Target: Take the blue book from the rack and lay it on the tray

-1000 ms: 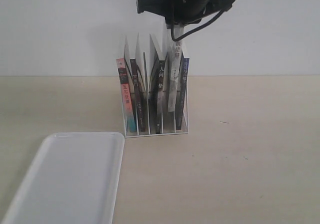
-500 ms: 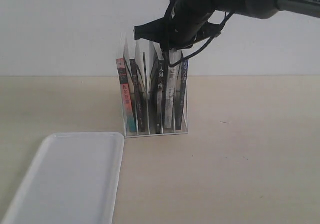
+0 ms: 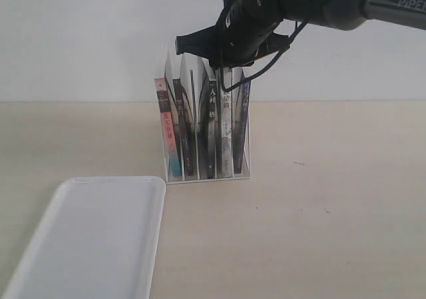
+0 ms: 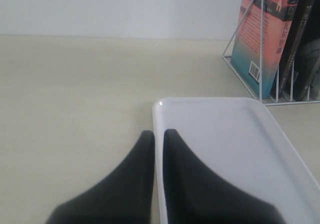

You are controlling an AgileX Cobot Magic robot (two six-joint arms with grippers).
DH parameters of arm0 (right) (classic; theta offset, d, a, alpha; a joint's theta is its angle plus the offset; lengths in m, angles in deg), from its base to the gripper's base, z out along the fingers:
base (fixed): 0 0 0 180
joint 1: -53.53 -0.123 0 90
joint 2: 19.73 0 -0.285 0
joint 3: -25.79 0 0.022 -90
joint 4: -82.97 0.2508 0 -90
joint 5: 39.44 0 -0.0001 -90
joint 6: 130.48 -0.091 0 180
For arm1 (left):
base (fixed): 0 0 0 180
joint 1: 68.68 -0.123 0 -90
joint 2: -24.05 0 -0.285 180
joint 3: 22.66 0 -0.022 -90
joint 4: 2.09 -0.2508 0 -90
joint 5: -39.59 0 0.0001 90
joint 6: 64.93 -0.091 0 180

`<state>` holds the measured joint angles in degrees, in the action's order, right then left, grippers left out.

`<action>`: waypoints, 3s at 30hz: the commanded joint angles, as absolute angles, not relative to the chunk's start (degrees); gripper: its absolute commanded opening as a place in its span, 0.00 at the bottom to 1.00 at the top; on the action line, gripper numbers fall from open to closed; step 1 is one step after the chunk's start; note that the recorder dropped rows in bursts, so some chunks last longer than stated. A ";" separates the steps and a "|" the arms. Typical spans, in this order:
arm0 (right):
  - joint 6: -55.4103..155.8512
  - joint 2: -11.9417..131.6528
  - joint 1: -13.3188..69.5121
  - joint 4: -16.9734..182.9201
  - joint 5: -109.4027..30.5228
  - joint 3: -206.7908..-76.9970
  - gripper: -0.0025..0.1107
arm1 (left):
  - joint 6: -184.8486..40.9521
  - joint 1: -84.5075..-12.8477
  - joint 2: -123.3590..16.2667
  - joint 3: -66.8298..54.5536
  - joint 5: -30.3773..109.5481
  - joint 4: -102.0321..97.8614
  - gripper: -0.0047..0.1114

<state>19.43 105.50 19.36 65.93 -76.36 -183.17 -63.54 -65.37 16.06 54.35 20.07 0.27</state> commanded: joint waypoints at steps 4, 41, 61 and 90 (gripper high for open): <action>19.64 104.58 19.55 67.28 -75.84 -183.47 0.25 | -63.05 -65.60 16.27 54.55 20.31 0.20 0.09; 20.61 104.79 22.66 61.16 -80.18 -183.23 0.28 | -63.05 -65.60 16.27 54.55 20.31 0.20 0.09; 23.33 106.43 22.66 64.99 -79.64 -183.23 0.39 | -63.05 -65.60 16.27 54.55 20.31 0.20 0.09; 24.35 106.46 22.66 67.13 -81.17 -183.34 0.02 | -63.05 -65.60 16.27 54.55 20.31 0.20 0.09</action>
<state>23.83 106.99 22.48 66.93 -81.01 -183.17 -63.54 -65.37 16.06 54.35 20.07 0.27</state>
